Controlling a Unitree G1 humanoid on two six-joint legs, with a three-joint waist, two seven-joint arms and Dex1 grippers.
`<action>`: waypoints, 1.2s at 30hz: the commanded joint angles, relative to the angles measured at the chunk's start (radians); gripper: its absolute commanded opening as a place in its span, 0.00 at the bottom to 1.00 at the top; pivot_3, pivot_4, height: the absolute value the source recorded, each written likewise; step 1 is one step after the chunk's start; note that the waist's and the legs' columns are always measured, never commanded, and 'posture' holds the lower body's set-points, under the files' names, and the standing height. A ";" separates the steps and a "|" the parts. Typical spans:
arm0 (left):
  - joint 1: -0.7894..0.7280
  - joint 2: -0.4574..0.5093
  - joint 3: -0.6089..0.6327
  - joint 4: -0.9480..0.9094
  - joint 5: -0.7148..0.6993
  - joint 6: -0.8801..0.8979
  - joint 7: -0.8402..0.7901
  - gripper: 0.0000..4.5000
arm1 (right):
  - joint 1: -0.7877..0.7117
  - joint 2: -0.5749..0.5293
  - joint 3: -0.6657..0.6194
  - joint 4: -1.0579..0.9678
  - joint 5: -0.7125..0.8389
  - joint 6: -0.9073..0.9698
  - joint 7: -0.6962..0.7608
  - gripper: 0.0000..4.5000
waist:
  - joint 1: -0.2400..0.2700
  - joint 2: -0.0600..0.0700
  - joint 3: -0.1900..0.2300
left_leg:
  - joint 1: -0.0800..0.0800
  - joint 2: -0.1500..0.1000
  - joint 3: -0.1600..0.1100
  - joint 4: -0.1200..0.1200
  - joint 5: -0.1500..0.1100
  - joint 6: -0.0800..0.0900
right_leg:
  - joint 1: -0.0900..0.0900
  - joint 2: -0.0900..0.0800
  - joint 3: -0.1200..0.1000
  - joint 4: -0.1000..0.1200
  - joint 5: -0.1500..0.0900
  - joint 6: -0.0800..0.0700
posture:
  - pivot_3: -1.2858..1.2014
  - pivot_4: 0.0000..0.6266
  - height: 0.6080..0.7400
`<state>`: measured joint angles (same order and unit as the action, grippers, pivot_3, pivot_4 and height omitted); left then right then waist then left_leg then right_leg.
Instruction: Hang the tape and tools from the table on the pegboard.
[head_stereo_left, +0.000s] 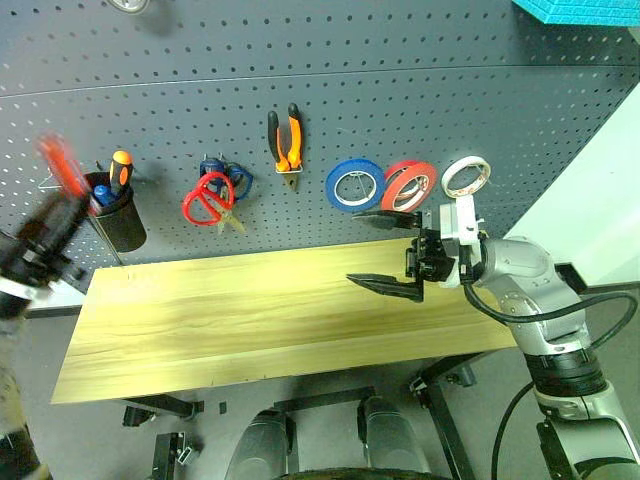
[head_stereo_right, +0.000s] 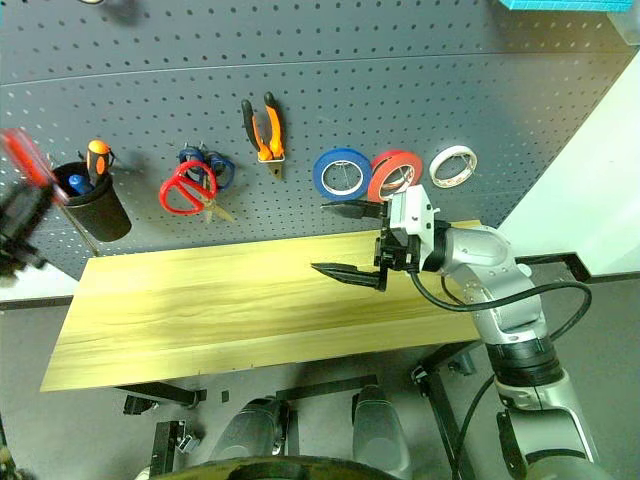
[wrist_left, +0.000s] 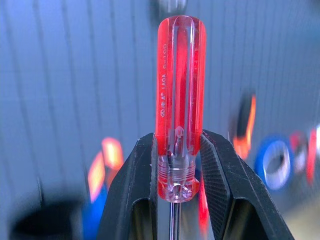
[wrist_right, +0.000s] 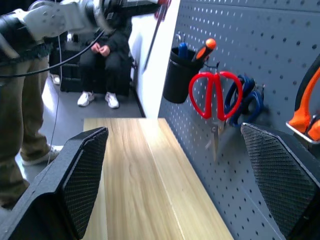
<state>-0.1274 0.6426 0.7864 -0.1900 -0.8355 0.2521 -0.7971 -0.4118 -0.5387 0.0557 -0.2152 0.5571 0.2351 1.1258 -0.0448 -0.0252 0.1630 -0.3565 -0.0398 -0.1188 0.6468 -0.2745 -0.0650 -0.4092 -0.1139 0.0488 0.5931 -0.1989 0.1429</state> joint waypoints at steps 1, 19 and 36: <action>-0.109 0.069 0.050 0.069 -0.016 -0.061 0.021 0.19 | -0.042 0.027 -0.022 -0.059 0.056 0.017 -0.020 1.00 | -0.001 0.000 0.000 | 0.000 0.000 0.000 0.000 0.000 0.000 | 0.000 0.000 0.000 0.000 0.000 0.000 | 0.49 0.15 1.00; -0.396 0.134 -0.130 0.699 0.242 -0.355 -0.059 0.19 | -0.037 0.041 -0.066 -0.104 0.140 0.085 -0.081 1.00 | -0.020 0.000 0.000 | 0.000 0.000 0.000 -0.001 0.000 0.001 | 0.000 0.001 0.000 0.000 0.004 0.000 | 0.48 0.12 1.00; -0.384 0.092 -0.162 0.728 0.248 -0.390 -0.035 0.99 | 0.012 0.008 -0.079 -0.128 0.149 0.092 -0.087 1.00 | -0.027 -0.001 -0.001 | 0.000 0.001 0.000 -0.001 -0.001 0.001 | -0.001 0.001 0.000 0.001 0.005 0.001 | 0.47 0.13 1.00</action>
<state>-0.5119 0.7244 0.5838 0.6059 -0.5592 -0.1332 -0.8494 -0.4040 -0.5213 0.0082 -0.3012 0.6826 0.3235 1.0376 -0.0713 -0.0264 0.1621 -0.3566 -0.0391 -0.1187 0.6460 -0.2751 -0.0639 -0.4105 -0.1126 0.0490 0.5938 -0.1943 0.1437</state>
